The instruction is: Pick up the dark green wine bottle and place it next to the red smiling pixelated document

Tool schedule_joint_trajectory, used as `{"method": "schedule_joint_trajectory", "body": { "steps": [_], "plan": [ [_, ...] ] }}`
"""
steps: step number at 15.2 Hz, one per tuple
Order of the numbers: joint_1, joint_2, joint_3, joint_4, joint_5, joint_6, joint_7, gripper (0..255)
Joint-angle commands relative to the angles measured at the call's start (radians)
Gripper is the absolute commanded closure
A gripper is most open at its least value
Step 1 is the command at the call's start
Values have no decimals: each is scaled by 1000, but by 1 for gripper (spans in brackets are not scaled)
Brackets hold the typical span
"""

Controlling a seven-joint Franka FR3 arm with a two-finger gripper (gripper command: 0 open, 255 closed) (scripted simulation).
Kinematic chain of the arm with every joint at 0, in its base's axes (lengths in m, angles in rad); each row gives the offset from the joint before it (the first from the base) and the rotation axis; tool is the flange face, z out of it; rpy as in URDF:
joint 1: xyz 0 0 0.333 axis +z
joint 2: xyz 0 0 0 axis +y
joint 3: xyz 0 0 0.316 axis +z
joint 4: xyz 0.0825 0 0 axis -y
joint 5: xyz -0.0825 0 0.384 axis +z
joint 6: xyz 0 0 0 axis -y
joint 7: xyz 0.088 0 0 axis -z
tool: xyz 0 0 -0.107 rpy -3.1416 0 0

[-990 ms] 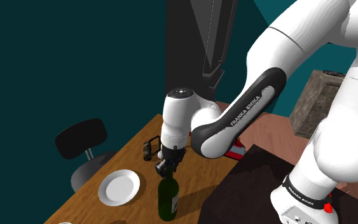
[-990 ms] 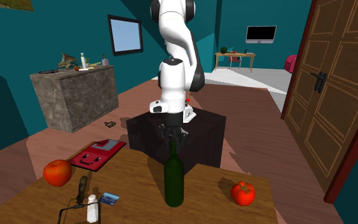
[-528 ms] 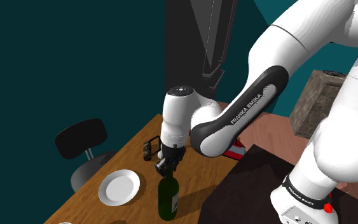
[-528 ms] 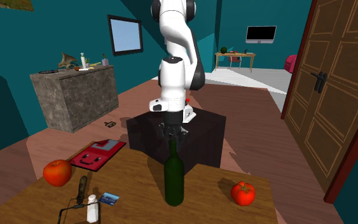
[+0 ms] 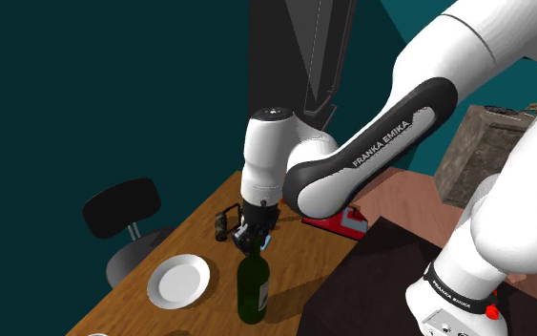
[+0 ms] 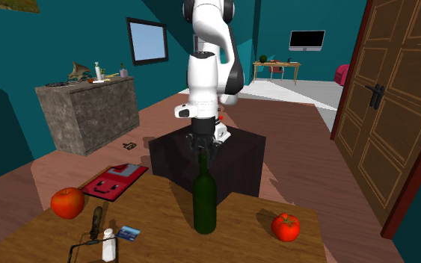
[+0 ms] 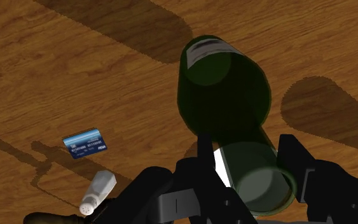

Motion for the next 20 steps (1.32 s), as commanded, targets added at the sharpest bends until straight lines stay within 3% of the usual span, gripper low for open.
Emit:
{"method": "schedule_joint_trajectory", "body": {
  "steps": [1,20],
  "plan": [
    [2,-29,0,5,25,-30,-17,255],
    [18,-206,-39,125,126,-308,-94,255]
  ]
}}
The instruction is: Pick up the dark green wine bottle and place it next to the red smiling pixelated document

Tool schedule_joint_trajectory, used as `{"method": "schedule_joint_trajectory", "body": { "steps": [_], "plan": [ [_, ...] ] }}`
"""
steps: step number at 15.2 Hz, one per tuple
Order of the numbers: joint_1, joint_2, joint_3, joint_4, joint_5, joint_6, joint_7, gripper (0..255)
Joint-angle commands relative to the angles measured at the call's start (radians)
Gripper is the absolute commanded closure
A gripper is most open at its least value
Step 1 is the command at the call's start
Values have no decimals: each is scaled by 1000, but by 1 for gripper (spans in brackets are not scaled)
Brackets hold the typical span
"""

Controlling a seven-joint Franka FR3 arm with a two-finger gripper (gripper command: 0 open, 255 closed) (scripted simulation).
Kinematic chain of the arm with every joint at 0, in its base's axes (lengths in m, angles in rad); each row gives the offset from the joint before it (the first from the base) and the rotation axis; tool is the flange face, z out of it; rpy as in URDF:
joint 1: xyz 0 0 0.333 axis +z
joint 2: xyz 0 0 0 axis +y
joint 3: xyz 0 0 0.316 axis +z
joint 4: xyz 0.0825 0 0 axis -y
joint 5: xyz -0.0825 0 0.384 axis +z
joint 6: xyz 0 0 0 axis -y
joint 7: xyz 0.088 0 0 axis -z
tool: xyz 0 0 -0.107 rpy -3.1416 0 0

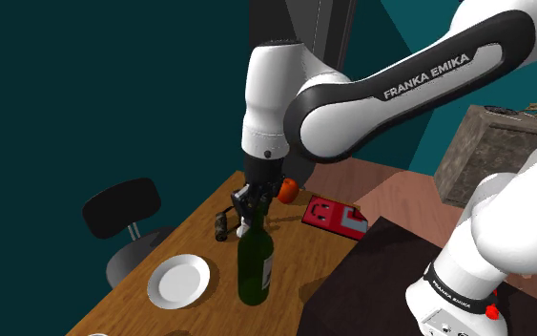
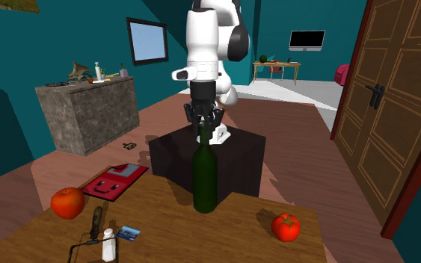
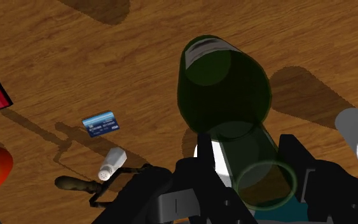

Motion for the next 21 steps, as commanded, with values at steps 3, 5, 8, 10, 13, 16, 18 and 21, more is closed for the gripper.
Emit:
{"method": "schedule_joint_trajectory", "body": {
  "steps": [3,5,8,10,13,16,18,21],
  "plan": [
    [1,-22,-8,37,6,-58,-5,255],
    [1,-33,-13,55,9,-86,-8,255],
    [1,-47,-19,84,12,-128,-12,255],
    [1,-56,-24,105,13,-156,-13,255],
    [1,-66,-30,136,15,-198,-15,255],
    [0,-74,-35,170,15,-239,-16,255],
    [-1,-78,-39,193,14,-266,-17,255],
    [-2,-82,-43,230,13,-306,-17,255]
  ]
}}
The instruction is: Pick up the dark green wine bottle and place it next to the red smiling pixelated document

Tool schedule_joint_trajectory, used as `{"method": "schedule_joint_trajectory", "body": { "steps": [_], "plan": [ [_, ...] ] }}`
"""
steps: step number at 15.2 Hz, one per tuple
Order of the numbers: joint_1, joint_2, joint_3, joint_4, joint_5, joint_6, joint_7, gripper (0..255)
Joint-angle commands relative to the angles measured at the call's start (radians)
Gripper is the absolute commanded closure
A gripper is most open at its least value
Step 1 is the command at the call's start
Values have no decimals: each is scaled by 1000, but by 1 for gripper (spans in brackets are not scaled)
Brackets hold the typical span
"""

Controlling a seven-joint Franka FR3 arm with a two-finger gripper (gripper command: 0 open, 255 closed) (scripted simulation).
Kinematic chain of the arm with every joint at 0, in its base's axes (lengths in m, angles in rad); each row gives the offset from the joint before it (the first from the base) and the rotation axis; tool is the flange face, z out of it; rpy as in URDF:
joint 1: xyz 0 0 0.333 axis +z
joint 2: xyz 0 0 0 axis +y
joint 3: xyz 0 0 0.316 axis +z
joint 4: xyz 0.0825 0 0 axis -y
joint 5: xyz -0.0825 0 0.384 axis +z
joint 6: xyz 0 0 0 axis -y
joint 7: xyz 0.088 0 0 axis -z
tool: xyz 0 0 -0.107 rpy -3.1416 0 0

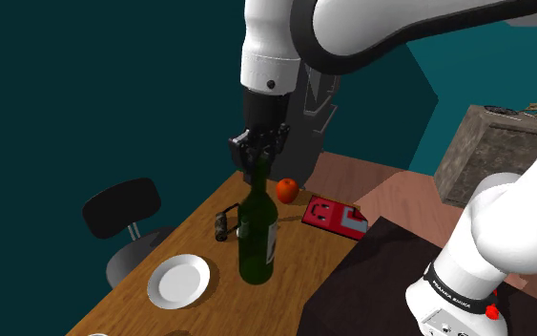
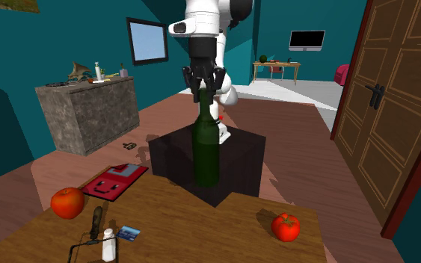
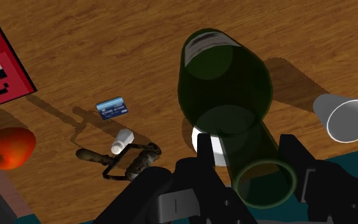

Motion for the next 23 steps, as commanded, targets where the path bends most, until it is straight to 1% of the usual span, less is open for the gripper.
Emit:
{"method": "schedule_joint_trajectory", "body": {
  "steps": [1,12,23],
  "plan": [
    [-1,-4,-4,22,0,-26,-2,255],
    [-8,2,-16,175,-11,-174,5,255],
    [-16,38,-18,356,-29,-322,20,255]
  ]
}}
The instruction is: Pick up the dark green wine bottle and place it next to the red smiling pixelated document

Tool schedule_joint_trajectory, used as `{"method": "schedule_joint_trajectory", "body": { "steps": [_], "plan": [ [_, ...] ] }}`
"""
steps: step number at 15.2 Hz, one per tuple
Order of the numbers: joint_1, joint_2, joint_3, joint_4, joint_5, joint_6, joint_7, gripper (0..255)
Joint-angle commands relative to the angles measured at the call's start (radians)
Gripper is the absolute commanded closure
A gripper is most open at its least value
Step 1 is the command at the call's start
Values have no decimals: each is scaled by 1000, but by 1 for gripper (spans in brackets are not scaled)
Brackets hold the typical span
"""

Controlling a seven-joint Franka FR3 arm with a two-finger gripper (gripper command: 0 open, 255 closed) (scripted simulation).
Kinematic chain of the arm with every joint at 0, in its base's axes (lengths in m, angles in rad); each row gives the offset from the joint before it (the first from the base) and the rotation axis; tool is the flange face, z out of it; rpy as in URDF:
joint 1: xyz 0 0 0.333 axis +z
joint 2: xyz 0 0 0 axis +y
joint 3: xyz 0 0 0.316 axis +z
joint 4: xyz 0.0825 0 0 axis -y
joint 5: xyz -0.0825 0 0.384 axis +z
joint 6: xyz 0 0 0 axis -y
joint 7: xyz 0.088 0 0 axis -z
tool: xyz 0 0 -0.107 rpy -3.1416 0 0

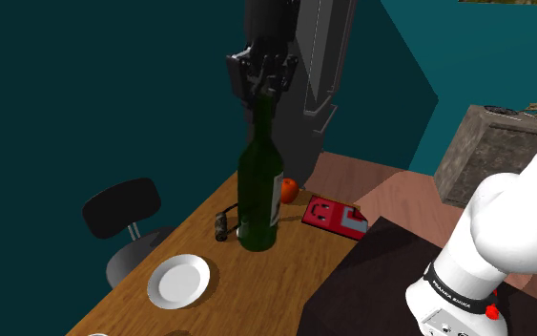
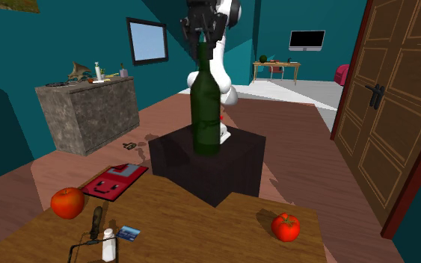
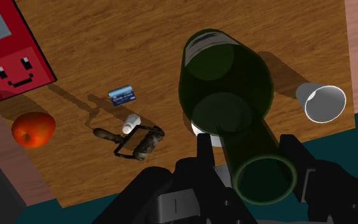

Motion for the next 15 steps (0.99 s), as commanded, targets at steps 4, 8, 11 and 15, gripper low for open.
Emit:
{"method": "schedule_joint_trajectory", "body": {
  "steps": [4,8,11,15],
  "plan": [
    [-25,-10,-53,8,-4,-24,-75,255],
    [-57,-16,-121,-6,-13,-25,-175,255],
    [-83,-9,-169,-5,-23,-25,-247,255],
    [-117,15,-229,14,-40,-27,-339,255]
  ]
}}
